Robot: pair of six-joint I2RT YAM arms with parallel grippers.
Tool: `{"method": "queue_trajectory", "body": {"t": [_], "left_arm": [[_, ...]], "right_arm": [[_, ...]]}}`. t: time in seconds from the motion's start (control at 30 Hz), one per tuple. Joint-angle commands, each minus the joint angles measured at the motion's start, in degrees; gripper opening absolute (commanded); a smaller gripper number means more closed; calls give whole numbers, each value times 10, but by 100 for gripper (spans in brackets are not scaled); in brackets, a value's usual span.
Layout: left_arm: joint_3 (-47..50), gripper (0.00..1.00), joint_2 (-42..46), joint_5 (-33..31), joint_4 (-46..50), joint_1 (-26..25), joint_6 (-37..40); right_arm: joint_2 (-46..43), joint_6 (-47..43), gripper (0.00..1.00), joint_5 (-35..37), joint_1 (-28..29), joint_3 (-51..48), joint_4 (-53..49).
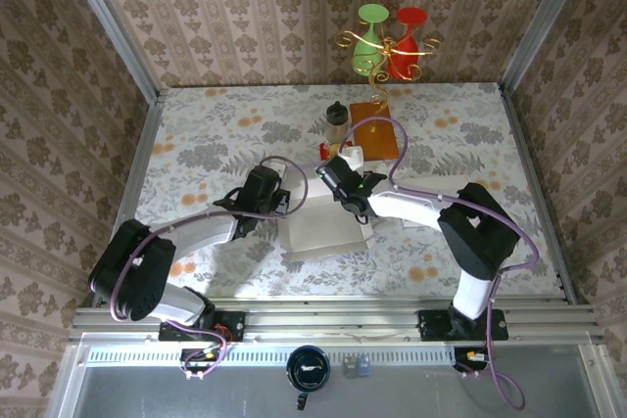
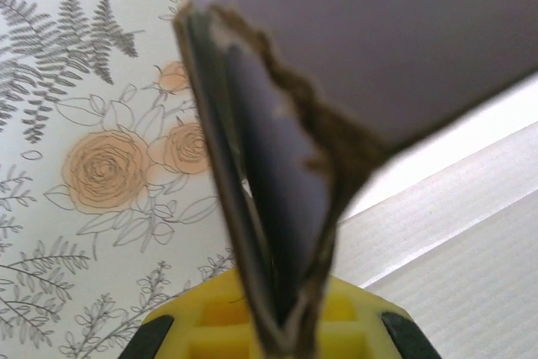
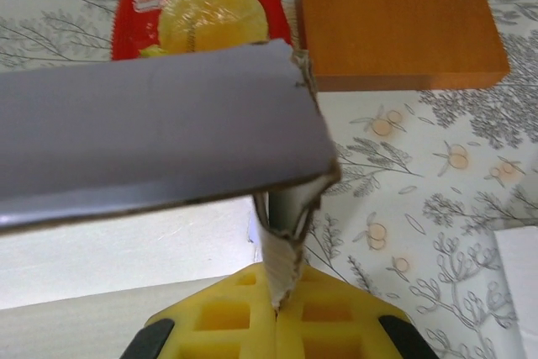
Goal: Fold the paper box
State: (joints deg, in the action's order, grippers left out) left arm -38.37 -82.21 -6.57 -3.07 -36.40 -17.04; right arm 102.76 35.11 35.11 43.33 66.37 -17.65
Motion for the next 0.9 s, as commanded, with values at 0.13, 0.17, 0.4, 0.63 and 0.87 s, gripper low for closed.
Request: {"method": "queue_trajectory", "body": {"t": [0.13,0.17,0.4,0.63,0.87], "left_arm": [[-78,0,-24,50,135,10,-53],[-91,0,-30,55,152,11,-60],[-182,0,-75,94,274,16,-91],[-245,0,-129,127,339,17,-106],[-256,0,-147,140,343,17,-94]], "right_arm": [[35,137,0,49,4,82,-229],[38,144,0,41,4,92,-245],[59,166,0,-1,4,138,-328],[88,165,0,-24,2,173,-380],[51,108,0,-84,-20,111,-262]]}}
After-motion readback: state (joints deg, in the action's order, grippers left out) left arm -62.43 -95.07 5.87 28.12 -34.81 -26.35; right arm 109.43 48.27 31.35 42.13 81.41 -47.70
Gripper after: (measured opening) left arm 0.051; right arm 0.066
